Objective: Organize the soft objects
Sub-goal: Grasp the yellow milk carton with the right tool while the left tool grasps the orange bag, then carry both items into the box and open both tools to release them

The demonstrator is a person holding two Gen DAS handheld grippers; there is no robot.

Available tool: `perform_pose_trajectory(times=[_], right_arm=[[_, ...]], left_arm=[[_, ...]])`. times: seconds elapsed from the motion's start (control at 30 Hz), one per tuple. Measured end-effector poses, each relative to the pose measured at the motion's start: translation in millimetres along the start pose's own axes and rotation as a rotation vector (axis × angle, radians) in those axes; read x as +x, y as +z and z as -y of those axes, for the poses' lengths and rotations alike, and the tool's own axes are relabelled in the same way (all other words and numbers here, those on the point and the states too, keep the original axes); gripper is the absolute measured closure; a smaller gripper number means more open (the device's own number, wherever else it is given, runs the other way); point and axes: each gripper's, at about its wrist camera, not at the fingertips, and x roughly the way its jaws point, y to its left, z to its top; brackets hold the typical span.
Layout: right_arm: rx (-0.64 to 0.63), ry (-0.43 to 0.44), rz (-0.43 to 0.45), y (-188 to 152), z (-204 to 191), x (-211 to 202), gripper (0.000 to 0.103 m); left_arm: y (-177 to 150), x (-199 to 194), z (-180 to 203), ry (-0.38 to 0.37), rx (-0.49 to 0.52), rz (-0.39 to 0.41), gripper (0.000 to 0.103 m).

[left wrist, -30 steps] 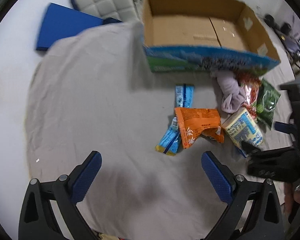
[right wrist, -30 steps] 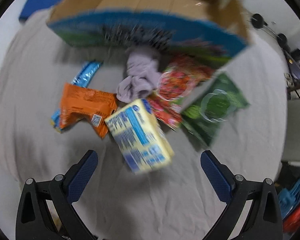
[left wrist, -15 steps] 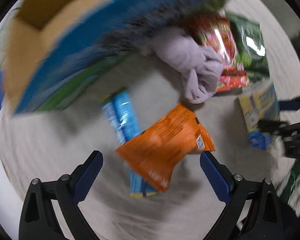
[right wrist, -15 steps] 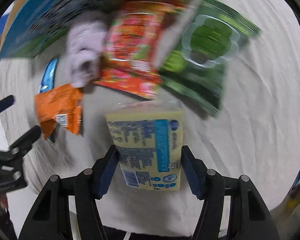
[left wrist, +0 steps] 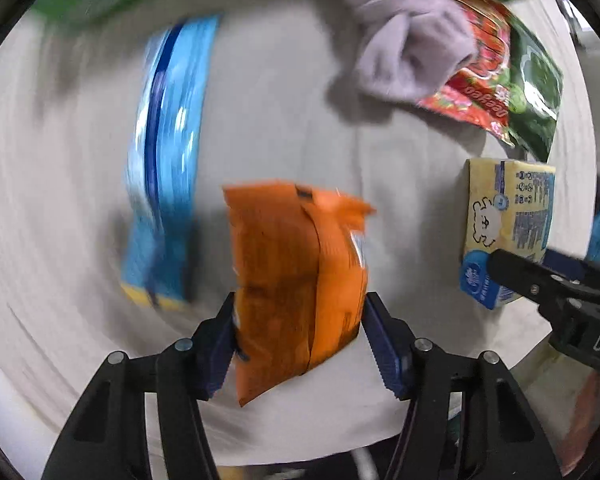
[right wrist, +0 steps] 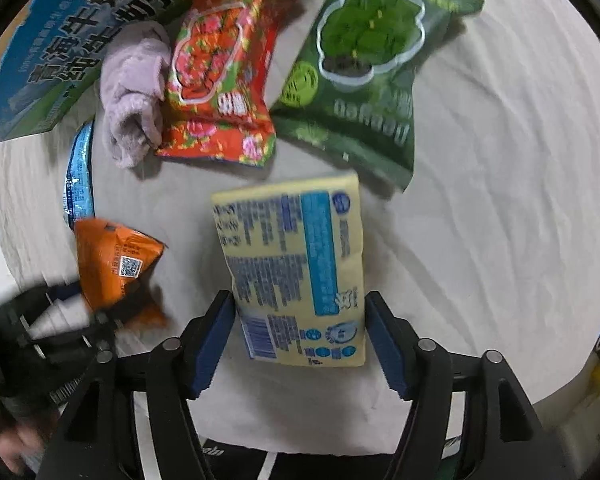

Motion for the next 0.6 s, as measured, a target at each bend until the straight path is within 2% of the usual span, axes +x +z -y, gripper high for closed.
perform_pose_trajectory(times=[0.07, 0.23, 0.27, 0.4, 0.43, 0.6], right_arm=[[0.008, 0.0, 0.0, -2, -1, 8, 0.031], [0.009, -0.032, 0.026, -4, -7, 25, 0.032], [0.003, -0.049, 0.028, -4, -10, 32, 0.035], [-0.023, -0.102, 0.06, -11, -26, 47, 0.037], [-0.027, -0.106, 0.062, -14, -29, 51, 0.037], [-0.063, -0.092, 0.091, -38, -38, 49, 0.037]], left_arm=[[-10, 1, -6, -0.029, -0.024, 0.022, 0.045], [-31, 24, -12, -0.021, -0.054, 0.109, 0.047], [-35, 24, -11, -0.017, -0.053, 0.127, 0.048], [-46, 18, -15, -0.052, -0.087, 0.16, 0.053], [-42, 18, -8, -0.051, -0.092, 0.167, 0.054], [-78, -11, -5, -0.021, -0.121, 0.248, 0.054]])
